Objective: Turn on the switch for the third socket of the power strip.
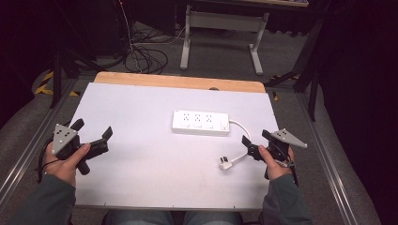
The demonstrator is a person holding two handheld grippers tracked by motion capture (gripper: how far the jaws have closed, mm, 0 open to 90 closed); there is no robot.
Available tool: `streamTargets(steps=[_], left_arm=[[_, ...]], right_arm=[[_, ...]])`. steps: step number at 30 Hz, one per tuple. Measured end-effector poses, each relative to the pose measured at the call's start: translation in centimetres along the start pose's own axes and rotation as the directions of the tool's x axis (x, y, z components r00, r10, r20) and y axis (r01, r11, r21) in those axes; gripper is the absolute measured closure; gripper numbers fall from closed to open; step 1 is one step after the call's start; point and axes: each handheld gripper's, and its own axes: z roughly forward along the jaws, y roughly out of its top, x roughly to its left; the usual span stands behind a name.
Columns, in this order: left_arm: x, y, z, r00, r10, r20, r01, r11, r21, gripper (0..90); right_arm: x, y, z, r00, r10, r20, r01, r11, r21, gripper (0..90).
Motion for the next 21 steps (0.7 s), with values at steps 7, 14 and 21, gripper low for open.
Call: streamTargets(steps=[7,14,21], left_arm=[[-0.13,0.05,0.26,1.0000,0.000,0.007,0.000,1.0000,0.002,2.5],[-0.14,0.06,0.38,0.9999,0.000,0.010,0.000,1.0000,0.003,2.5],[-0.14,0.07,0.41,0.9999,0.002,0.012,-0.002,1.0000,0.002,2.5]], right_arm=[[-0.03,-0.08,-0.06,0.9998,0.016,-0.010,-0.016,1.000,-0.009,8.8],[-0.07,-0.07,-0.28,0.9998,0.020,-0.007,-0.020,1.000,-0.009,30.9],[-0.05,-0.10,-0.30,0.9999,0.008,-0.009,-0.008,1.000,0.008,48.0]])
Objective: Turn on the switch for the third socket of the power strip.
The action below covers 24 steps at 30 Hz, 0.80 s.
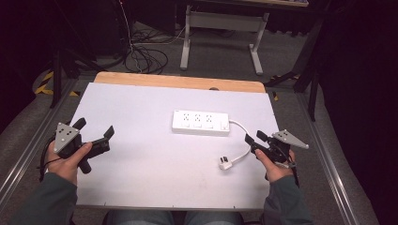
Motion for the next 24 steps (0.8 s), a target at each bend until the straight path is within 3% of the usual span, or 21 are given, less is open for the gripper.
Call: streamTargets(steps=[6,13,18,24], left_arm=[[0.0,0.0,0.1,1.0000,-0.002,0.002,0.002,1.0000,-0.001,2.6],[0.0,0.0,0.3,1.0000,0.005,0.002,-0.005,1.0000,0.003,2.6],[-0.1,0.0,0.4,1.0000,0.008,0.004,-0.008,1.0000,0.004,2.9],[-0.1,0.0,0.4,0.9999,0.009,0.005,-0.009,0.9999,0.006,2.9]], right_arm=[[-0.1,0.0,-0.2,0.9997,-0.018,0.019,0.018,1.000,0.007,61.1],[0.1,0.1,0.0,0.9988,-0.049,0.008,0.049,0.999,0.001,76.8],[0.9,0.3,0.9,0.9904,-0.139,-0.001,0.139,0.990,0.019,85.6],[1.2,0.4,1.1,0.9861,-0.165,-0.019,0.165,0.986,0.024,90.0]])
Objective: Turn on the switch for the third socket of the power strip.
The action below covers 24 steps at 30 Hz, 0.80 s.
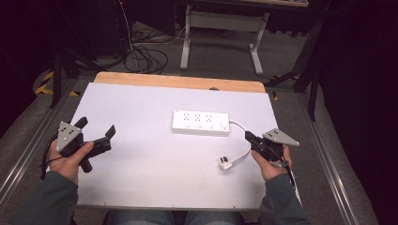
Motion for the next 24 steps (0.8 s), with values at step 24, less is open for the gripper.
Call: streamTargets(steps=[24], left_arm=[[0.0,0.0,0.1,1.0000,0.000,0.003,0.000,1.0000,0.000,2.9]], right_arm=[[0.4,0.8,2.3,0.9992,-0.022,-0.032,0.023,0.999,0.024,90.0]])
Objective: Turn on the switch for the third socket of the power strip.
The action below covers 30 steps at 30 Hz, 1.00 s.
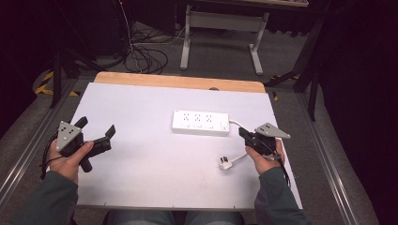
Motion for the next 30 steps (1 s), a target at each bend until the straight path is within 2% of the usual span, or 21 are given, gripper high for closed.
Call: streamTargets(steps=[8,30], left_arm=[[0.0,0.0,0.1,1.0000,0.001,0.003,-0.001,1.0000,0.001,3.0],[0.0,-0.1,0.0,1.0000,0.004,0.008,-0.004,1.0000,0.008,3.0]], right_arm=[[0.4,0.2,0.5,0.9999,-0.002,-0.016,0.002,1.000,0.005,90.0],[1.3,1.1,2.4,0.9982,-0.046,-0.038,0.047,0.999,0.018,90.0]])
